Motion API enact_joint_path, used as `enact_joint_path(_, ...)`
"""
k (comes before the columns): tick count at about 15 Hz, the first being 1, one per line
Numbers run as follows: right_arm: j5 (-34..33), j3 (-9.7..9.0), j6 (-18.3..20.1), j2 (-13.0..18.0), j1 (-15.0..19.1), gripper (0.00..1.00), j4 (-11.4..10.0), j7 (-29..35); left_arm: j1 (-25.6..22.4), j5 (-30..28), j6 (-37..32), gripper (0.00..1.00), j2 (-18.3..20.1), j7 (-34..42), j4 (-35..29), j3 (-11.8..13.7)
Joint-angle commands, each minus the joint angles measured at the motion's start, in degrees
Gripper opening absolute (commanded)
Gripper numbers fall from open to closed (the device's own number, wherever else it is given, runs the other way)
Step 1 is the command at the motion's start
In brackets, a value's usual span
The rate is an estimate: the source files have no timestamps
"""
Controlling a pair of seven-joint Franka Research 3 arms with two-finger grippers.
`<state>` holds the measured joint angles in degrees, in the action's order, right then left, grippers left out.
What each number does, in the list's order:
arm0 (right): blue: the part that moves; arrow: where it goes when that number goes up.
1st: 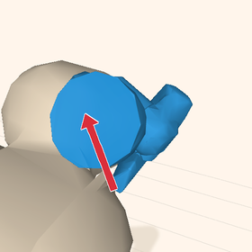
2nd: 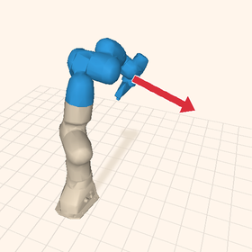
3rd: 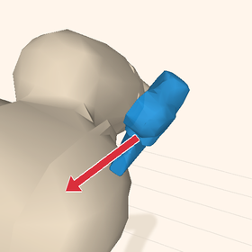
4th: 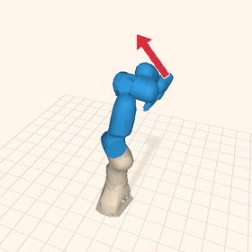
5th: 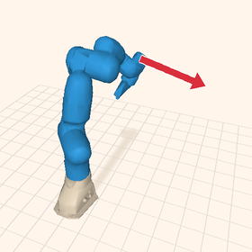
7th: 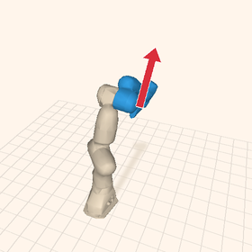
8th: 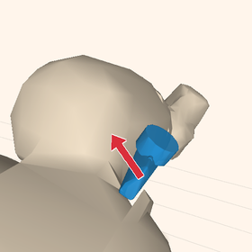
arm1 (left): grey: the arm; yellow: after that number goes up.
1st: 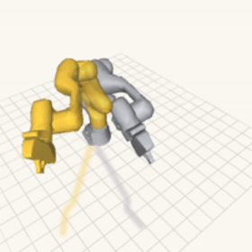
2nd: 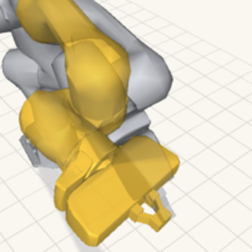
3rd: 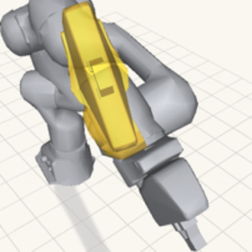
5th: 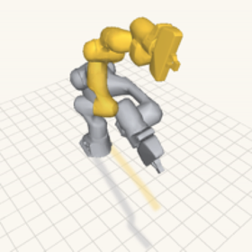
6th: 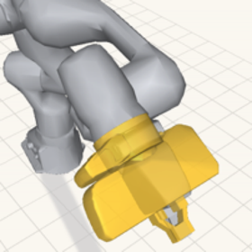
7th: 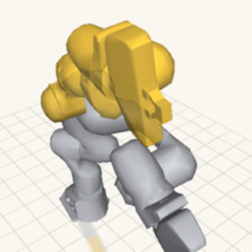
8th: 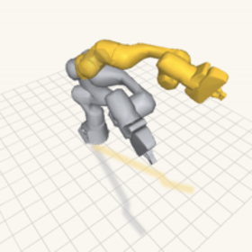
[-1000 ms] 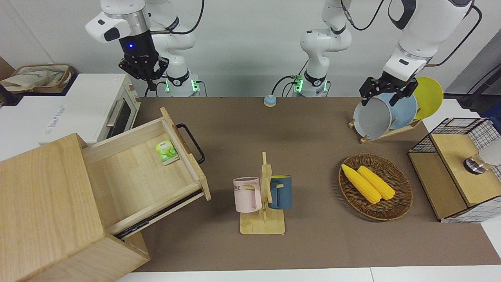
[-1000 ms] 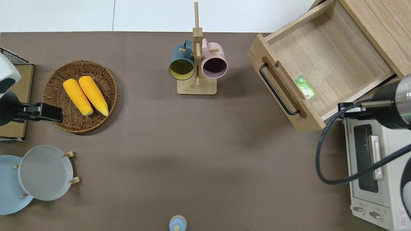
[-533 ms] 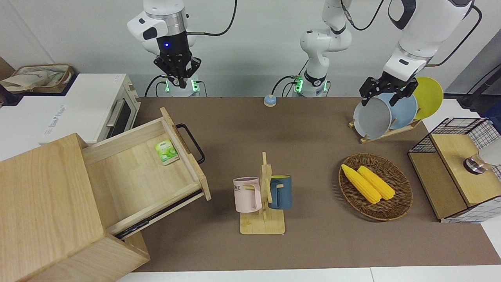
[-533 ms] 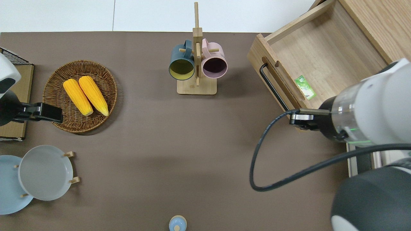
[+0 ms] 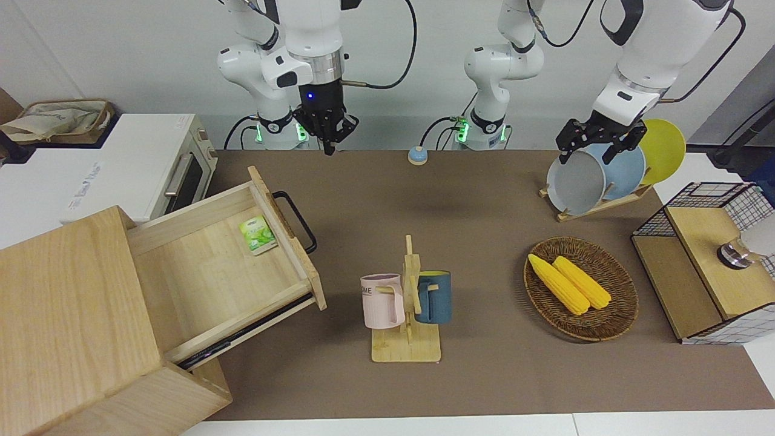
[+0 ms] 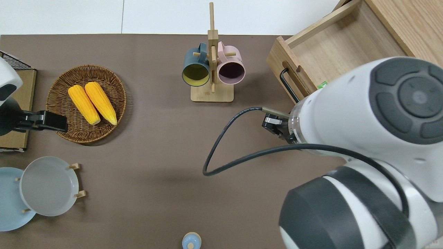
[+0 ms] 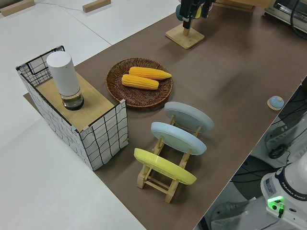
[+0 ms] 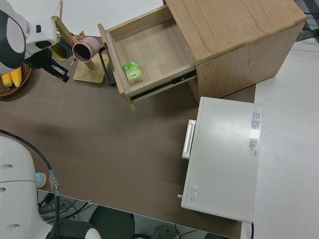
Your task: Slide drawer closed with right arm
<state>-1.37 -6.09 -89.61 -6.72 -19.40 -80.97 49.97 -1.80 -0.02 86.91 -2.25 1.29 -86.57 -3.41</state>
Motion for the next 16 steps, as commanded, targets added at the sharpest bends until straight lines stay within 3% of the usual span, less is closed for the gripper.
enact_joint_path(1, 0.32, 0.37, -3.11, -1.8, -0.82, 0.0, -2.61, 9.07, -0.22, 0.98, -1.13, 0.99, -0.65, 0.56, 1.4, -0.37)
enact_joint_path(5, 0.32, 0.37, -6.54, -4.0, -1.79, 0.0, -5.16, 17.86, -0.22, 0.98, -1.13, 0.99, -0.65, 0.56, 1.4, -0.37)
enact_joint_path(12, 0.23, 0.46, -9.97, -8.31, -1.79, 0.0, -5.6, 25.52, -0.22, 0.98, -1.13, 0.99, -0.65, 0.56, 1.49, -0.37)
enact_joint_path(16, -0.56, 0.81, -12.07, -9.8, -0.56, 0.0, -5.51, 25.7, -0.22, 0.98, -1.13, 0.99, -0.65, 0.56, 1.49, -0.37)
